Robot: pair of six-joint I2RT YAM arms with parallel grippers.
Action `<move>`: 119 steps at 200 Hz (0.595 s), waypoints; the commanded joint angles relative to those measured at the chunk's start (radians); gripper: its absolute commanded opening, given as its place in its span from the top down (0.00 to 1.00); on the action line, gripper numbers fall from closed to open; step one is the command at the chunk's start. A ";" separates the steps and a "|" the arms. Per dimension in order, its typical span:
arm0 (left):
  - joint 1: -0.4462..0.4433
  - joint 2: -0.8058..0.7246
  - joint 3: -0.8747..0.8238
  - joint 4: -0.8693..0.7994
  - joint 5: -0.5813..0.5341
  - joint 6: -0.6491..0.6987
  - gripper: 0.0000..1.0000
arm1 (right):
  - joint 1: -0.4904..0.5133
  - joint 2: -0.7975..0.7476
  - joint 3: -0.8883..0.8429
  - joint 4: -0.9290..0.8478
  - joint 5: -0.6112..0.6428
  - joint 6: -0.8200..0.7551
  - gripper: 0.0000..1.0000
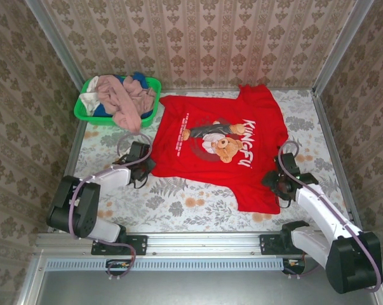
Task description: Fold and stack the t-shirts
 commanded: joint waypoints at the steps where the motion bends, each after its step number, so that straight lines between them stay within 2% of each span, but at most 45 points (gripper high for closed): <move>1: 0.016 0.007 -0.007 0.014 0.003 -0.011 1.00 | -0.022 0.004 -0.035 0.004 -0.004 0.032 0.45; 28: 0.047 0.003 -0.010 0.017 0.018 0.007 1.00 | -0.023 0.051 -0.051 0.041 -0.019 0.045 0.54; 72: 0.084 0.005 -0.011 0.031 0.039 0.025 1.00 | -0.023 0.159 -0.051 0.091 -0.051 0.029 0.54; 90: 0.086 0.012 -0.009 0.038 0.047 0.025 1.00 | -0.023 0.184 -0.041 0.092 -0.046 0.009 0.59; 99: 0.086 0.018 -0.007 0.045 0.050 0.025 1.00 | -0.023 0.187 -0.039 0.086 -0.044 0.006 0.70; 101: 0.087 0.019 -0.007 0.045 0.051 0.025 1.00 | -0.024 0.187 -0.038 0.083 -0.045 0.005 0.77; 108: 0.086 0.022 -0.006 0.049 0.053 0.024 1.00 | -0.023 0.181 -0.037 0.077 -0.049 0.004 0.88; 119: 0.087 0.022 -0.004 0.051 0.058 0.024 1.00 | -0.024 0.160 -0.036 0.044 -0.057 0.008 1.00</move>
